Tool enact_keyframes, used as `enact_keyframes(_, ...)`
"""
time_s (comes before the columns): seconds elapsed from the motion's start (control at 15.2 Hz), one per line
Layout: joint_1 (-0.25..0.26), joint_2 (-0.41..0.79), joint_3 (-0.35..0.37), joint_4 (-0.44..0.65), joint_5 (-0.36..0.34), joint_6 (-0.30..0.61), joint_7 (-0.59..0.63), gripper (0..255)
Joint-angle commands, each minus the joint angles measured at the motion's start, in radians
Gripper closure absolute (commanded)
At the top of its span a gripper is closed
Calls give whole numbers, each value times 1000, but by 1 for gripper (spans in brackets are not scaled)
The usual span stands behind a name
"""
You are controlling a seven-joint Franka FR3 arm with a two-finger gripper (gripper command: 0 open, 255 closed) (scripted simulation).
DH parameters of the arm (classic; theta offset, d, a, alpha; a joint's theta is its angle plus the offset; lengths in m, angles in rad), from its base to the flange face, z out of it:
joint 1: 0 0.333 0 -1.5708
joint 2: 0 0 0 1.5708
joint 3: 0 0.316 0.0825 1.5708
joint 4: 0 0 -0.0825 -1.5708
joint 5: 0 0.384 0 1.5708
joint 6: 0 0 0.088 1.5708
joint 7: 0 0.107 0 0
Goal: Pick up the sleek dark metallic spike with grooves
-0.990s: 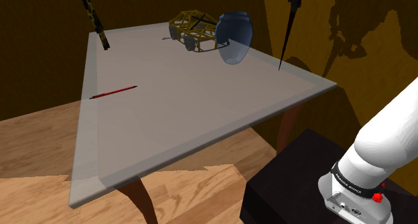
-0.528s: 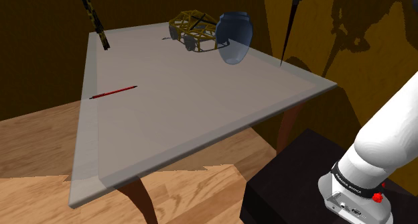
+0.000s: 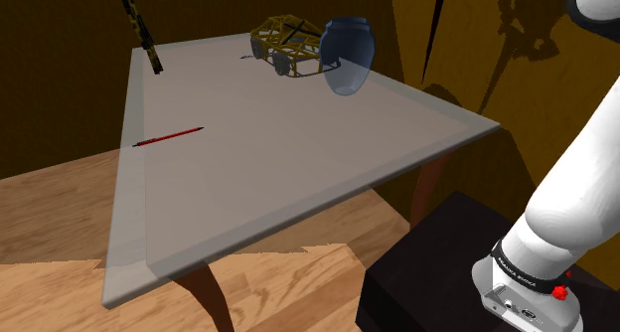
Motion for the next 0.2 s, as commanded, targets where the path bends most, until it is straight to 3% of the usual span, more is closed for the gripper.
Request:
enact_keyframes(0.0,-2,49,-2,103,-4,-52,-19,255)
enact_keyframes(0.13,-2,53,-2,111,-4,-56,-21,255)
